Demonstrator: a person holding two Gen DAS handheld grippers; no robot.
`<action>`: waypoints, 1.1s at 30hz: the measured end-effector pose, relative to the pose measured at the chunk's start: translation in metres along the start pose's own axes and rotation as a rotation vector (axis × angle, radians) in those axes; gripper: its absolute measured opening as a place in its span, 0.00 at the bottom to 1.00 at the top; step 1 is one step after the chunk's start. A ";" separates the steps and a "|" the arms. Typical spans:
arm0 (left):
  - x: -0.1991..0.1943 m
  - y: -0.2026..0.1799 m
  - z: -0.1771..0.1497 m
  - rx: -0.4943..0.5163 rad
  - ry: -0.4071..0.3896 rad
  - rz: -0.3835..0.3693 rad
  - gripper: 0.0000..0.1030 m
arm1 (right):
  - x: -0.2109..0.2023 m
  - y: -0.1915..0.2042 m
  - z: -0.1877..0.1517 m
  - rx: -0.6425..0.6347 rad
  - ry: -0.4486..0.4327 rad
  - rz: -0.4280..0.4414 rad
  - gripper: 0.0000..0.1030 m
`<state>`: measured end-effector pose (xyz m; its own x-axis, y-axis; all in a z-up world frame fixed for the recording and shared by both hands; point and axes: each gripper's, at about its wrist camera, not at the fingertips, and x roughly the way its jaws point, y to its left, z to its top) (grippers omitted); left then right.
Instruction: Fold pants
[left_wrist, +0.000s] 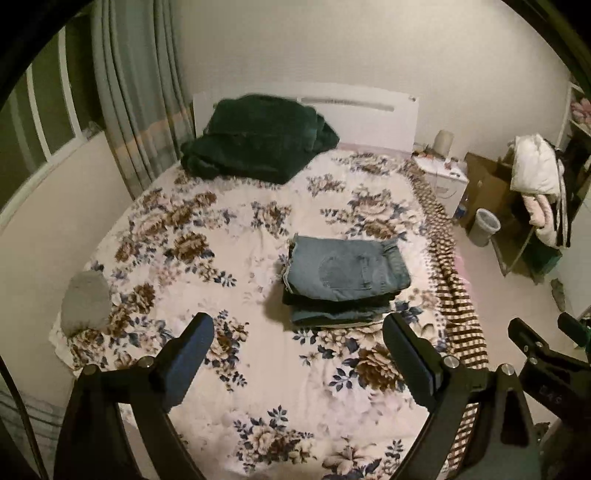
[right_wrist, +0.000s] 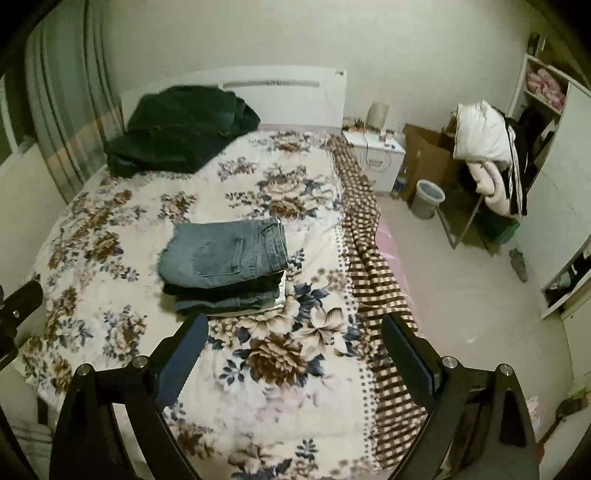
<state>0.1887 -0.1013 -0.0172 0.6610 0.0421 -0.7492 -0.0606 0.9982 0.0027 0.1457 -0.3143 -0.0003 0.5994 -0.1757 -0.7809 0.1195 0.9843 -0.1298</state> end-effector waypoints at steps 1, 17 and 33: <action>-0.020 0.000 -0.001 0.004 -0.021 -0.005 0.91 | -0.019 -0.003 -0.003 0.005 -0.011 0.006 0.94; -0.180 0.024 -0.016 0.010 -0.167 -0.030 1.00 | -0.270 -0.004 -0.037 0.028 -0.235 0.026 0.98; -0.190 0.032 -0.027 0.020 -0.173 -0.030 1.00 | -0.301 0.016 -0.036 0.016 -0.238 0.048 0.98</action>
<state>0.0416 -0.0790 0.1074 0.7809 0.0177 -0.6244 -0.0253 0.9997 -0.0034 -0.0612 -0.2451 0.2113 0.7744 -0.1288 -0.6194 0.0973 0.9917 -0.0846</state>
